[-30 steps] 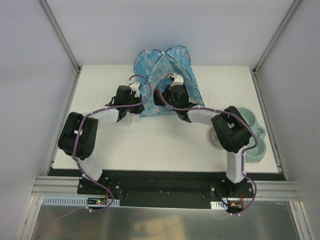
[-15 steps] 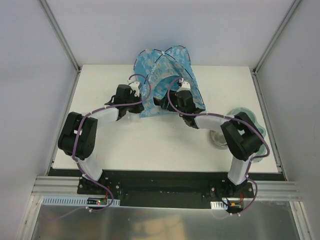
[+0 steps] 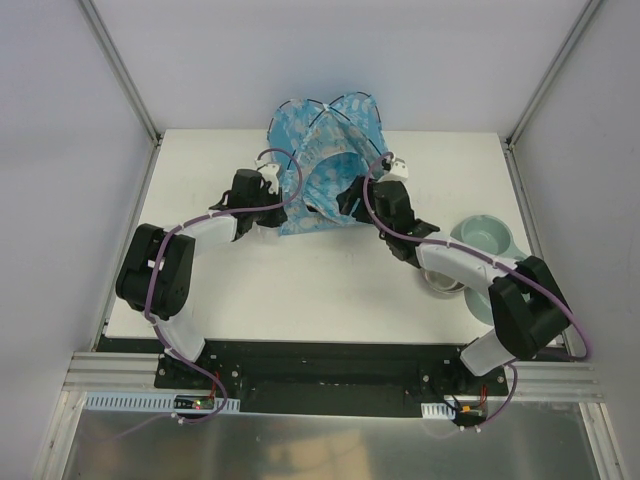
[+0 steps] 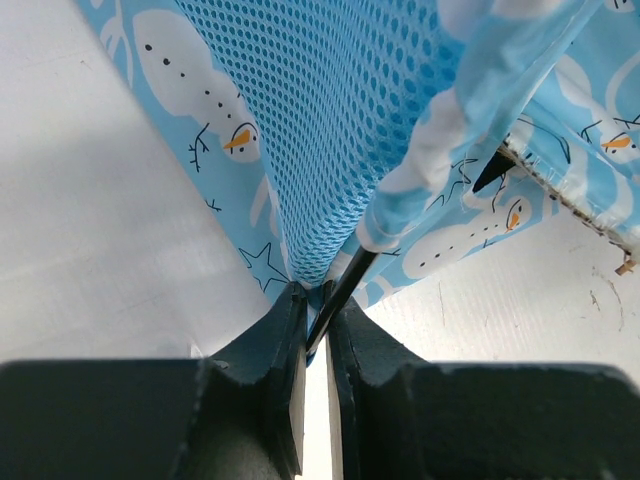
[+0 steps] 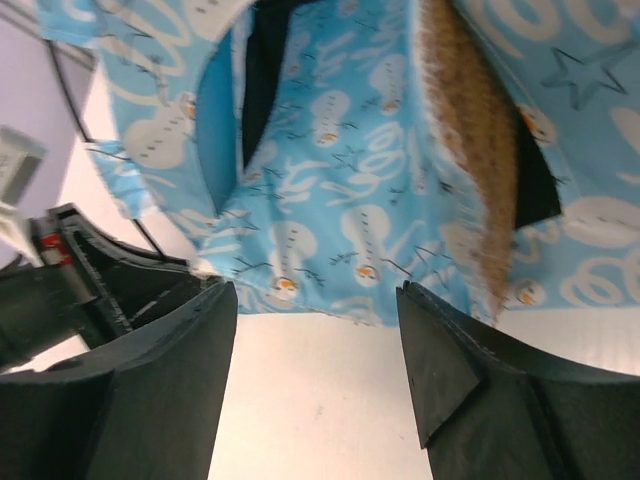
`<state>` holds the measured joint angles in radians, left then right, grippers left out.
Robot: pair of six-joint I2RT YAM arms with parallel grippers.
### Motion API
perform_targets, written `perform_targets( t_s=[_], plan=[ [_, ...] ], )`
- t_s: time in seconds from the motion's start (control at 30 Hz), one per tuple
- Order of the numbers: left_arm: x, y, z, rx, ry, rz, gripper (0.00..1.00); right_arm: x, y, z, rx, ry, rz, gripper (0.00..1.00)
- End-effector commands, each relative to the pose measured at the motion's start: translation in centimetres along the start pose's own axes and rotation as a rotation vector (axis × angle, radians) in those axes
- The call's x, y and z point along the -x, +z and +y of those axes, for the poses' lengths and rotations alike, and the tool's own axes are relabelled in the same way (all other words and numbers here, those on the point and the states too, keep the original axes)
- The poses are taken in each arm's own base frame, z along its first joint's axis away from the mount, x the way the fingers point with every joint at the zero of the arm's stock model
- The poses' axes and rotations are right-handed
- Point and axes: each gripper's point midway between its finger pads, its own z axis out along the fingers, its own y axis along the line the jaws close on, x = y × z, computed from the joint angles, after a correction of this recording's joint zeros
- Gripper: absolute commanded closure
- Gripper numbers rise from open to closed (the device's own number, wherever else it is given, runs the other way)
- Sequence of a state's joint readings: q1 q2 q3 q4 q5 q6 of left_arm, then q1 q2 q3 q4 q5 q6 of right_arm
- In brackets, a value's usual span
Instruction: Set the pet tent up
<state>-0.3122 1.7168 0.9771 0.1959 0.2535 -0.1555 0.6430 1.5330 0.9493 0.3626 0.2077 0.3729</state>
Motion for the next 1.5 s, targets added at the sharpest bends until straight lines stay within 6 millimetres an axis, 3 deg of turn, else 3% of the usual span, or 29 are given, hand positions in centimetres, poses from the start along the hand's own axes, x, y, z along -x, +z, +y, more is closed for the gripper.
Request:
perform_targets(
  t_s=[0.0, 0.13, 0.3, 0.4, 0.57, 0.6, 0.77, 1.07, 1.3, 1.47],
  plan=[
    [1.6, -1.1, -0.3, 0.000, -0.023, -0.031, 0.97, 1.2, -1.2, -2.4, -0.139, 0.031, -0.057, 0.30],
    [1.5, -1.0, -0.2, 0.003, -0.020, -0.027, 0.97, 1.3, -1.4, -5.3, -0.269, 0.040, -0.124, 0.34],
    [1.2, -1.0, -0.1, 0.010, -0.021, -0.018, 0.97, 1.3, 1.1, -7.0, -0.330, -0.045, -0.177, 0.41],
    [0.9, -1.0, 0.0, 0.009, -0.023, -0.012, 0.97, 1.7, 3.1, -7.3, -0.325, -0.044, -0.179, 0.56],
    [0.7, -1.1, 0.0, 0.006, -0.016, -0.004, 0.98, 2.3, 5.7, -6.6, -0.275, -0.060, -0.174, 0.96],
    [0.7, -1.1, -0.1, 0.002, -0.014, -0.001, 0.99, 2.7, 5.9, -6.1, -0.255, -0.064, -0.189, 1.00],
    [0.6, -1.4, -1.3, -0.072, 0.021, 0.020, 1.00, 4.1, 7.4, -4.5, -0.199, -0.057, -0.238, 1.00],
    [0.7, -2.1, -3.4, -0.188, 0.043, 0.037, 1.00, 4.7, 9.8, -4.5, -0.254, 0.105, -0.306, 1.00],
    [0.5, -2.2, -4.2, -0.227, 0.033, 0.045, 1.00, 3.5, 11.0, -5.9, -0.351, 0.151, -0.280, 1.00],
    [0.9, -2.2, -3.4, -0.176, 0.014, 0.032, 1.00, 2.5, 9.8, -6.2, -0.385, 0.112, -0.239, 0.93]
  ],
)
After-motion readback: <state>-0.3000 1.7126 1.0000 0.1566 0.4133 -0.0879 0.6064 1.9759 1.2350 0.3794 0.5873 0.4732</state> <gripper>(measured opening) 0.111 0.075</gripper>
